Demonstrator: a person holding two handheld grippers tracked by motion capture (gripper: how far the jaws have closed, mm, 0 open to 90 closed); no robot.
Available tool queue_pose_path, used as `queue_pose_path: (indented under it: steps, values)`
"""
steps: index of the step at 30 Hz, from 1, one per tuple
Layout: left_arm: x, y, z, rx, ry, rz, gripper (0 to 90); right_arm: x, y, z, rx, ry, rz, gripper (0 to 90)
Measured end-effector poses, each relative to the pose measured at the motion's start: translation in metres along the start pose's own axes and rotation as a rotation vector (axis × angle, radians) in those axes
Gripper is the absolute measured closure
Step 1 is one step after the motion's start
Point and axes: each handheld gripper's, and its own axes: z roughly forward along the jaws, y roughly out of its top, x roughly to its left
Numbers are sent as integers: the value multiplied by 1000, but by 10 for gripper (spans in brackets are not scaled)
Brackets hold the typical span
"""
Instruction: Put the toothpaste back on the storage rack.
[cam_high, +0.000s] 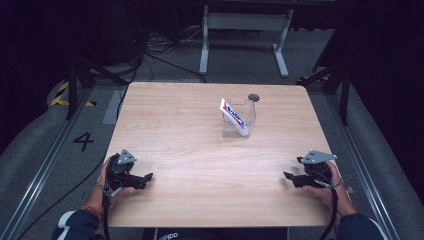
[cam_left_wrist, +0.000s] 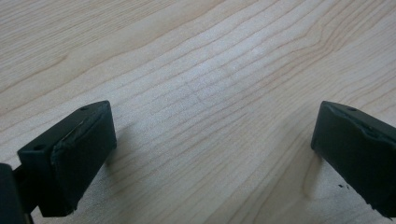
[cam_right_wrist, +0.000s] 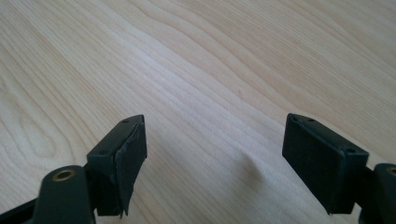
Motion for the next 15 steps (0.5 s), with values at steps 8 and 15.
queue_pose_path:
  steps: [8,15]
  values:
    - [0,0,0,0,0,0,4,-6,-24,-3,-29,23,94,210]
    - [0,0,0,0,-3,-1,3,-8,-30,-3,-52,35,131,202]
